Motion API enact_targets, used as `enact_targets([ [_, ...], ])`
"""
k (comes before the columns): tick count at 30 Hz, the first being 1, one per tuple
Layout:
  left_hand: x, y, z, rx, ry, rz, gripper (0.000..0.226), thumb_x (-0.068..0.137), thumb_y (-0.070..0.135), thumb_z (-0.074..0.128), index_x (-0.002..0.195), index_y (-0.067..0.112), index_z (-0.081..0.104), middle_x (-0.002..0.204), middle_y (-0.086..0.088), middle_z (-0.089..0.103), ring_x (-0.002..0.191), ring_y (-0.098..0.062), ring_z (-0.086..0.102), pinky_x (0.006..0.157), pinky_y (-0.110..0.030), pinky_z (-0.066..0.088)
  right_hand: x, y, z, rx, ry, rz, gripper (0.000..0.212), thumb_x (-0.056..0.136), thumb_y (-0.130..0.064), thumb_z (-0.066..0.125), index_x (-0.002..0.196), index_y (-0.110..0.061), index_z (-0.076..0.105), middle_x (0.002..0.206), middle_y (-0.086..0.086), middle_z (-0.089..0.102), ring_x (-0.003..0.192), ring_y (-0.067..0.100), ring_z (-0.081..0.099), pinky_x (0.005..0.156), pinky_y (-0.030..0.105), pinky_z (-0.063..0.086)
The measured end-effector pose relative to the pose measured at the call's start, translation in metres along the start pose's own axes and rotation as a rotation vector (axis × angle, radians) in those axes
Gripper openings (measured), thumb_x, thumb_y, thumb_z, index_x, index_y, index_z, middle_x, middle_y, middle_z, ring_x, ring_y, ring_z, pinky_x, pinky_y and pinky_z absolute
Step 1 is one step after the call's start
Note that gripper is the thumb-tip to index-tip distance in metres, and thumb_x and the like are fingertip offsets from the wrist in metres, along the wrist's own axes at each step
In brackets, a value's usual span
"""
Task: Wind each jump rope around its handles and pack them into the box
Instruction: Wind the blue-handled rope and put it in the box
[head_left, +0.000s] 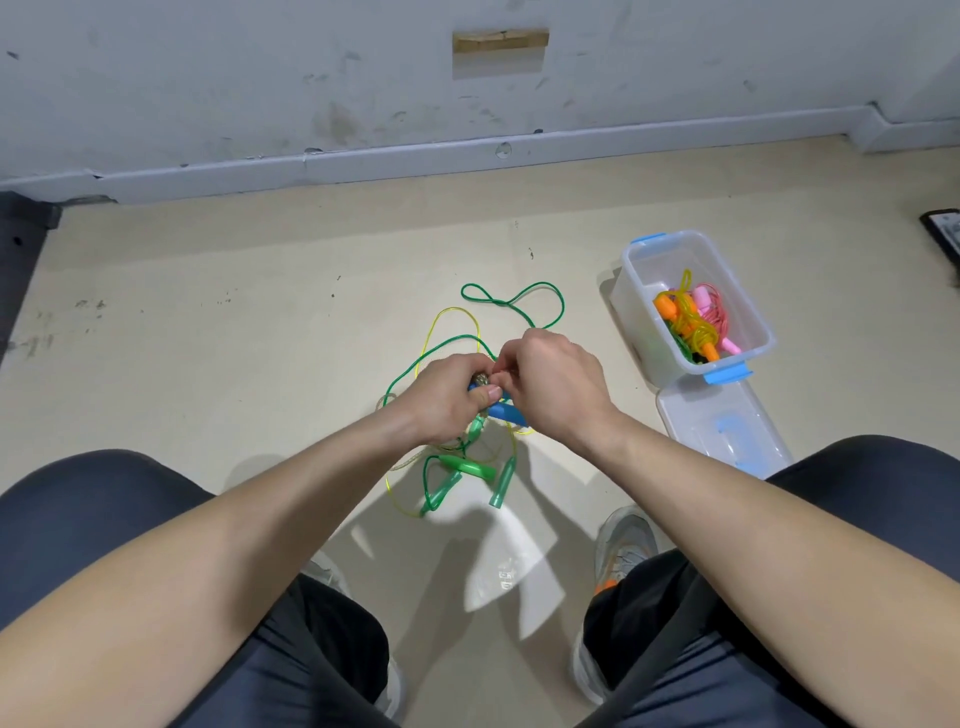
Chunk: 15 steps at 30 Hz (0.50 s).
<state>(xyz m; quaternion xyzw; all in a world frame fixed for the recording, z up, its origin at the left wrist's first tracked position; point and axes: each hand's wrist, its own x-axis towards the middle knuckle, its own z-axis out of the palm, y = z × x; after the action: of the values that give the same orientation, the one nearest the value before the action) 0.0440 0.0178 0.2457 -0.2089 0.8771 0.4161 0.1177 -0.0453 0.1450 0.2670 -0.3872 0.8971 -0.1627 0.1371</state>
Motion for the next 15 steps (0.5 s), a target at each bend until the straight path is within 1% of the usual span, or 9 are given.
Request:
enact_targets([
  [2,0.001,0.001,0.003,-0.022,0.028,-0.013,0.009,0.102,0.019,0.056,0.096,0.024,0.061,0.09,-0.007,0.065,0.081,-0.022,0.055,0.071,-0.03,0.044,0.001,-0.002,-0.002,0.012,0.002,0.046,0.013,0.092,-0.03,0.058,0.093,-0.024,0.069,0.096,-0.001,0.066,0.088,0.027,0.061,0.067,0.032,0.038],
  [4,0.001,0.002,0.004,-0.067,0.065,-0.031,0.012,0.101,0.018,0.057,0.096,0.027,0.063,0.092,-0.004,0.066,0.081,-0.019,0.056,0.069,-0.024,0.043,0.002,-0.004,-0.005,-0.018,0.015,0.062,0.015,0.093,-0.034,0.056,0.093,-0.022,0.066,0.094,0.001,0.067,0.085,0.029,0.061,0.066,0.033,0.04],
  [6,0.003,0.001,0.004,-0.087,0.106,-0.046,0.011,0.101,0.019,0.058,0.1,0.024,0.067,0.092,-0.002,0.066,0.08,-0.017,0.055,0.065,-0.023,0.039,0.004,-0.004,-0.01,-0.128,0.027,0.061,0.022,0.095,-0.039,0.053,0.093,-0.02,0.063,0.09,0.003,0.064,0.082,0.031,0.058,0.067,0.034,0.041],
  [7,0.004,0.001,0.003,-0.087,0.13,-0.053,0.012,0.101,0.02,0.058,0.105,0.021,0.069,0.093,-0.002,0.066,0.081,-0.017,0.056,0.066,-0.024,0.037,0.004,-0.004,-0.013,-0.179,0.024,0.072,0.026,0.097,-0.043,0.05,0.092,-0.019,0.062,0.087,0.003,0.062,0.08,0.031,0.055,0.067,0.034,0.04],
  [9,0.006,-0.001,0.001,-0.099,0.169,-0.08,0.016,0.101,0.024,0.059,0.113,0.019,0.069,0.092,-0.004,0.069,0.083,-0.021,0.059,0.069,-0.027,0.038,0.006,-0.006,-0.016,-0.138,-0.005,0.148,0.033,0.1,-0.041,0.042,0.09,-0.017,0.062,0.083,0.005,0.059,0.079,0.032,0.051,0.065,0.034,0.036],
  [11,0.009,-0.004,0.0,-0.147,0.204,-0.099,0.016,0.1,0.025,0.061,0.113,0.02,0.071,0.089,-0.005,0.07,0.079,-0.02,0.059,0.069,-0.027,0.04,0.011,-0.006,-0.014,0.14,-0.059,0.294,0.032,0.099,-0.029,0.042,0.088,-0.009,0.064,0.079,0.008,0.056,0.073,0.032,0.05,0.059,0.032,0.035],
  [13,0.012,-0.008,-0.001,-0.264,0.246,-0.117,0.014,0.099,0.023,0.063,0.108,0.019,0.073,0.084,-0.004,0.067,0.073,-0.019,0.056,0.071,-0.031,0.046,0.012,-0.006,-0.012,0.574,-0.137,0.462,0.024,0.095,-0.018,0.047,0.083,-0.004,0.062,0.073,0.009,0.051,0.057,0.026,0.042,0.049,0.027,0.032],
  [14,0.013,-0.009,-0.002,-0.359,0.258,-0.136,0.012,0.099,0.021,0.064,0.105,0.017,0.074,0.082,-0.005,0.065,0.071,-0.019,0.056,0.072,-0.035,0.05,0.009,-0.007,-0.011,0.759,-0.182,0.516,0.021,0.096,-0.017,0.05,0.08,-0.006,0.058,0.071,0.008,0.048,0.052,0.022,0.037,0.045,0.025,0.03],
  [15,0.014,-0.01,-0.003,-0.466,0.259,-0.16,0.011,0.099,0.019,0.063,0.104,0.016,0.073,0.081,-0.005,0.064,0.069,-0.019,0.055,0.071,-0.036,0.052,0.005,-0.008,-0.007,0.876,-0.219,0.524,0.021,0.099,-0.02,0.051,0.081,-0.011,0.056,0.07,0.006,0.046,0.05,0.017,0.034,0.044,0.024,0.029],
])
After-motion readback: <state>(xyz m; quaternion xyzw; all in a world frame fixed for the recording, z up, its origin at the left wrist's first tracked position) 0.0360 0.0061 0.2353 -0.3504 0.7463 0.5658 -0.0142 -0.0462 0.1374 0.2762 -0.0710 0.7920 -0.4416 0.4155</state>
